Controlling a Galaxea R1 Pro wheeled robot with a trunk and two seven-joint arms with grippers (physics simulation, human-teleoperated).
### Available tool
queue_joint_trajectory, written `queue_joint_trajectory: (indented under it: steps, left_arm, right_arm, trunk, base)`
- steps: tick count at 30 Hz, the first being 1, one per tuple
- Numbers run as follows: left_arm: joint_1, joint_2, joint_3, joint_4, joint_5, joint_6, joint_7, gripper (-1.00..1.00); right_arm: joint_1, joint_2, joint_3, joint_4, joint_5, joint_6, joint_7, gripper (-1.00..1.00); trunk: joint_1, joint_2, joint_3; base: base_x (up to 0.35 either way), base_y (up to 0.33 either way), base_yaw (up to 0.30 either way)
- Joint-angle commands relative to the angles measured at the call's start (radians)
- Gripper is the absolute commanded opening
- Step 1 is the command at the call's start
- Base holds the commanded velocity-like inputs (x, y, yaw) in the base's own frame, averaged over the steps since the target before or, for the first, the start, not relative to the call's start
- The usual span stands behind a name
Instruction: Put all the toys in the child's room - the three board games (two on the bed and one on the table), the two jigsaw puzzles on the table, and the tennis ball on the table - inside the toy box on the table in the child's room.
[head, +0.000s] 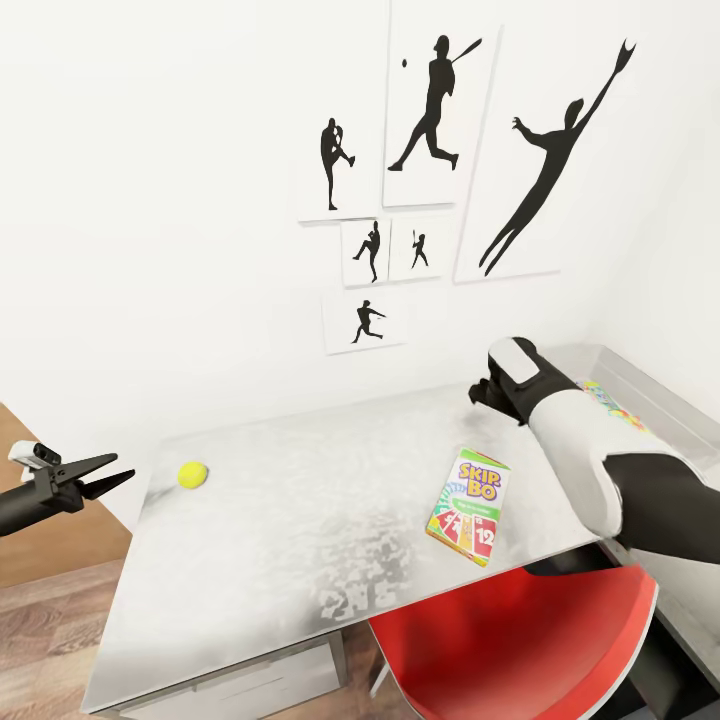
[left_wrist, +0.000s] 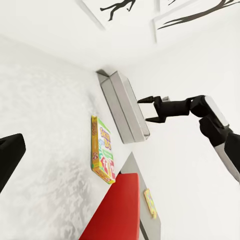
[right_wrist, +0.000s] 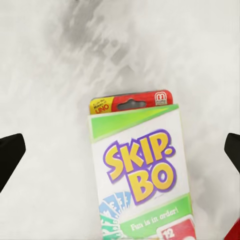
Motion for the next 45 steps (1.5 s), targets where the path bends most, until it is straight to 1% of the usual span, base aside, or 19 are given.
queue_joint_trajectory:
  steps: [1, 7, 11, 13, 14, 15, 16, 17, 18, 19, 20, 21, 23, 26, 27, 28, 31, 36, 45]
  left_arm:
    - [-0.001, 0.0, 0.0, 0.0, -0.001, 0.011, -0.004, 1.0]
    - [-0.001, 0.0, 0.0, 0.0, 0.0, 0.012, -0.004, 1.0]
    - [-0.001, 0.0, 0.001, 0.0, 0.004, 0.02, -0.004, 1.0]
    - [-0.004, -0.001, 0.0, -0.004, 0.005, 0.038, -0.004, 1.0]
    - [-0.008, -0.005, -0.002, -0.01, 0.006, 0.067, -0.004, 1.0]
    - [-0.011, -0.015, -0.005, -0.027, 0.006, 0.098, -0.004, 1.0]
    - [-0.013, -0.024, -0.006, -0.042, 0.004, 0.11, -0.004, 1.0]
    - [-0.015, -0.05, -0.011, -0.078, 0.001, 0.127, -0.004, 1.0]
    - [-0.017, -0.065, -0.014, -0.097, -0.001, 0.134, -0.004, 1.0]
    - [-0.024, -0.09, -0.02, -0.135, -0.003, 0.146, -0.004, 1.0]
    - [-0.042, -0.107, -0.029, -0.17, -0.004, 0.154, -0.004, 1.0]
    - [-0.054, -0.113, -0.036, -0.187, -0.004, 0.157, -0.004, 1.0]
    - [-0.101, -0.125, -0.068, -0.221, -0.003, 0.159, -0.004, 1.0]
    - [-0.203, -0.136, -0.165, -0.226, -0.002, 0.159, -0.004, 1.0]
    - [-0.22, -0.137, -0.18, -0.224, -0.002, 0.159, -0.004, 1.0]
    - [-0.252, -0.14, -0.207, -0.221, -0.003, 0.159, -0.004, 1.0]
    - [-0.313, -0.145, -0.254, -0.218, -0.003, 0.159, -0.004, 1.0]
    - [-0.35, -0.155, -0.28, -0.219, -0.003, 0.159, -0.004, 1.0]
    - [-0.357, -0.157, -0.287, -0.219, -0.008, 0.159, -0.004, 1.0]
  right_arm:
    - [-0.005, -0.001, 0.006, 0.005, -0.007, 0.007, -0.005, 1.0]
    - [-0.021, -0.006, 0.006, 0.034, -0.007, 0.015, -0.003, 1.0]
    - [-0.022, -0.011, 0.007, 0.033, -0.007, 0.022, -0.001, 1.0]
    - [-0.022, -0.012, 0.007, 0.031, -0.007, 0.03, -0.001, 1.0]
    - [-0.022, -0.013, 0.007, 0.03, -0.008, 0.036, -0.001, 1.0]
    - [-0.021, -0.014, 0.008, 0.029, -0.008, 0.042, -0.001, 1.0]
    - [-0.021, -0.014, 0.008, 0.029, -0.008, 0.045, -0.001, 1.0]
    - [-0.02, -0.014, 0.008, 0.029, -0.008, 0.048, -0.001, 1.0]
    - [-0.02, -0.013, 0.008, 0.029, -0.008, 0.049, -0.002, 1.0]
    - [-0.02, -0.012, 0.009, 0.028, -0.008, 0.051, -0.003, 1.0]
    - [-0.02, -0.01, 0.009, 0.028, -0.008, 0.052, -0.004, 1.0]
    - [-0.02, -0.01, 0.008, 0.028, -0.008, 0.052, -0.004, 1.0]
    - [-0.02, -0.007, 0.007, 0.023, -0.007, 0.053, -0.006, 1.0]
    - [-0.02, 0.0, 0.007, 0.004, -0.007, 0.055, -0.008, 1.0]
    - [-0.02, 0.001, 0.006, 0.001, -0.008, 0.056, -0.009, 1.0]
    - [-0.019, 0.003, 0.006, -0.004, -0.007, 0.056, -0.009, 1.0]
    - [-0.019, 0.004, 0.006, -0.01, -0.007, 0.055, -0.01, 1.0]
    - [-0.019, 0.004, 0.006, -0.013, -0.007, 0.056, -0.009, 1.0]
    - [-0.021, 0.002, 0.006, -0.013, -0.007, 0.068, -0.006, 1.0]
  trunk:
    - [0.001, -0.002, -0.002]
    - [0.001, -0.002, -0.002]
    - [0.001, -0.002, -0.002]
    - [0.001, -0.002, -0.002]
    - [0.001, -0.002, -0.002]
    - [0.001, -0.002, -0.002]
    - [0.001, -0.002, -0.002]
    - [0.001, -0.002, -0.002]
    - [0.001, -0.002, -0.002]
    - [0.001, -0.002, -0.002]
    - [0.001, -0.002, -0.002]
    - [0.001, -0.002, -0.002]
    - [0.001, -0.002, -0.002]
    - [0.001, -0.002, -0.003]
    - [0.001, -0.002, -0.004]
    - [0.001, -0.002, -0.005]
    - [0.001, -0.002, -0.008]
    - [0.001, -0.002, -0.016]
    - [0.001, -0.002, -0.031]
  base:
    - [0.0, 0.0, 0.0]
    - [0.0, 0.0, 0.0]
    - [0.0, 0.0, 0.0]
    - [0.0, 0.0, 0.0]
    - [0.0, 0.0, 0.0]
    - [0.0, 0.0, 0.0]
    - [0.0, 0.0, 0.0]
    - [0.0, 0.0, 0.0]
    - [0.0, 0.0, 0.0]
    - [0.0, 0.0, 0.0]
    - [0.0, 0.0, 0.0]
    - [0.0, 0.0, 0.0]
    - [0.0, 0.0, 0.0]
    - [0.0, 0.0, 0.0]
    - [0.0, 0.0, 0.0]
    - [0.0, 0.0, 0.0]
    - [0.0, 0.0, 0.0]
    - [0.0, 0.0, 0.0]
    - [0.0, 0.0, 0.0]
